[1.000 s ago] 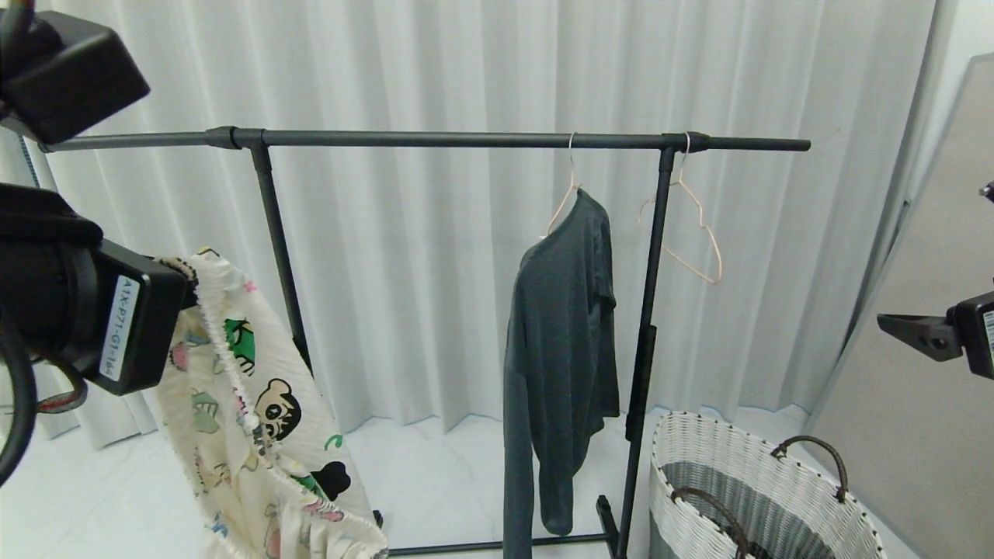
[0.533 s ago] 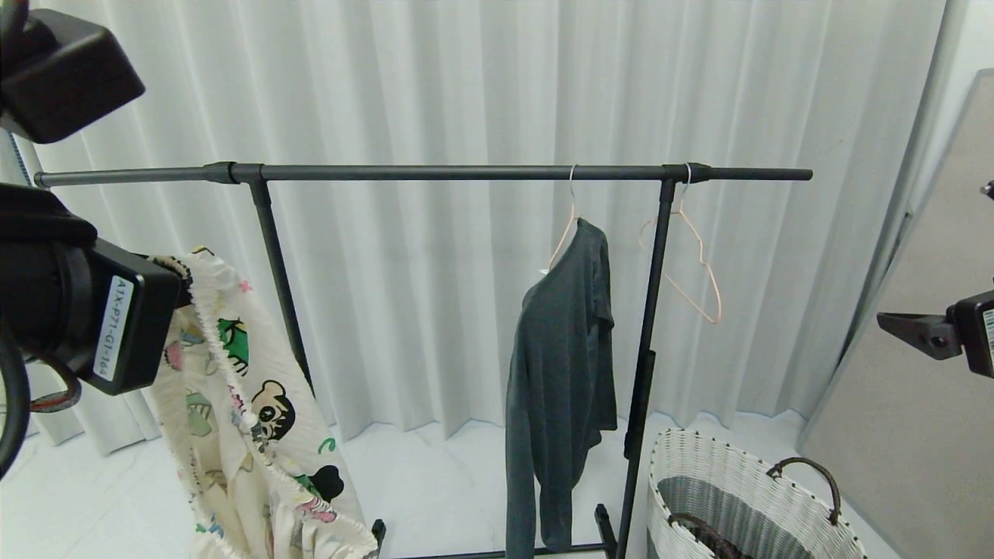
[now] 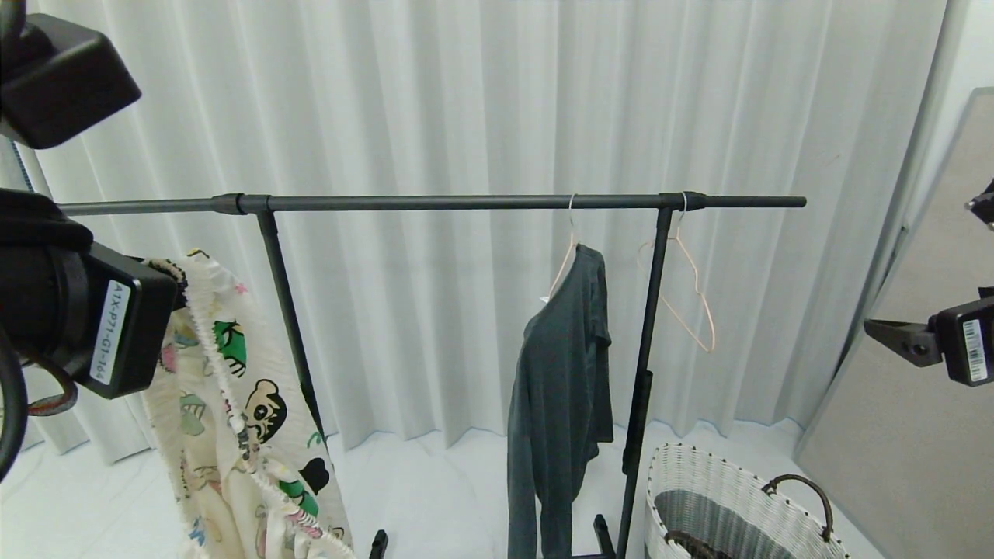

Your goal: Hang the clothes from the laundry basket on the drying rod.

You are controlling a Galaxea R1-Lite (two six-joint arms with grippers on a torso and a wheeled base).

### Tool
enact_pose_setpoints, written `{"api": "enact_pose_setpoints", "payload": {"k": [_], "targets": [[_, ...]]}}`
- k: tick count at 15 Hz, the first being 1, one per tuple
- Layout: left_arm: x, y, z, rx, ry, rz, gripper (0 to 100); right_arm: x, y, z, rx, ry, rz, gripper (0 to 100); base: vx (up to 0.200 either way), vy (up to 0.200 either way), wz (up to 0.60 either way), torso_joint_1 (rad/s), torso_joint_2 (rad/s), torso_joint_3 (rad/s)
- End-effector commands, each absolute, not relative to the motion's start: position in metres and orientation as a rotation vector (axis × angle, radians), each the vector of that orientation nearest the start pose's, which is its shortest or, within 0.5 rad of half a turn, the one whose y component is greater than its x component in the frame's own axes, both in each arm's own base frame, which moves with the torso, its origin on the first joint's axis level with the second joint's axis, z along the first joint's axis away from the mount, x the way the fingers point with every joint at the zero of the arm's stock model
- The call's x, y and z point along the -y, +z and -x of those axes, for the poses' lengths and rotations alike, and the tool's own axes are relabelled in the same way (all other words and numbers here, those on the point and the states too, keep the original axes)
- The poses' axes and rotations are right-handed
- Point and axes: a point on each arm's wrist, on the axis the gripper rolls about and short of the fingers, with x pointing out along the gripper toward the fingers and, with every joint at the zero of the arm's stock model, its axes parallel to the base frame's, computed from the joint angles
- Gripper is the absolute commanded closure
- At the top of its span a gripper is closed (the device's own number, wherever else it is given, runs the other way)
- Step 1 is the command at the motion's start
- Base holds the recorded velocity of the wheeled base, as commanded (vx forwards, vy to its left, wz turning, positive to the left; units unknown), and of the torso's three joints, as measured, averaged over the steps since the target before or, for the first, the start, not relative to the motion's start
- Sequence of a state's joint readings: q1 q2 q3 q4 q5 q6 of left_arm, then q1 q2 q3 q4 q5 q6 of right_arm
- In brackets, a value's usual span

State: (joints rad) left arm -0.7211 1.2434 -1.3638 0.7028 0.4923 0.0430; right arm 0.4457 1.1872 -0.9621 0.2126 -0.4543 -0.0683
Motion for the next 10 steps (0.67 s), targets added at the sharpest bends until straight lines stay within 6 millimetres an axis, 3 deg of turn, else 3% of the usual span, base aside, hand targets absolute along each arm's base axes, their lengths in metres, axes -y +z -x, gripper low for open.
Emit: {"api": "enact_pose_setpoints", "payload": {"k": [1, 6, 7, 10], "targets": [[0.092, 0.324, -0.121, -0.479, -0.233, -0.378, 100, -0.063, 0.262, -0.157, -0.425, 0.011, 0.267, 0, 0.200, 0.000, 0.00, 0.022, -0.03, -0.007], [0.093, 0.324, -0.121, -0.479, -0.234, -0.378, 100, -0.055, 0.262, -0.163, -0.445, 0.100, 0.216, 0, 0.200, 0.000, 0.00, 0.004, -0.01, -0.001], [0.093, 0.324, -0.121, -0.478, -0.234, -0.377, 100, -0.048, 0.260, -0.171, -0.465, 0.106, 0.187, 0, 0.200, 0.000, 0.00, 0.022, 0.00, -0.002], [0.094, 0.323, -0.122, -0.483, -0.234, -0.381, 100, -0.050, 0.251, -0.185, -0.505, 0.095, 0.193, 0, 0.200, 0.000, 0.00, 0.004, 0.00, 0.007]]}}
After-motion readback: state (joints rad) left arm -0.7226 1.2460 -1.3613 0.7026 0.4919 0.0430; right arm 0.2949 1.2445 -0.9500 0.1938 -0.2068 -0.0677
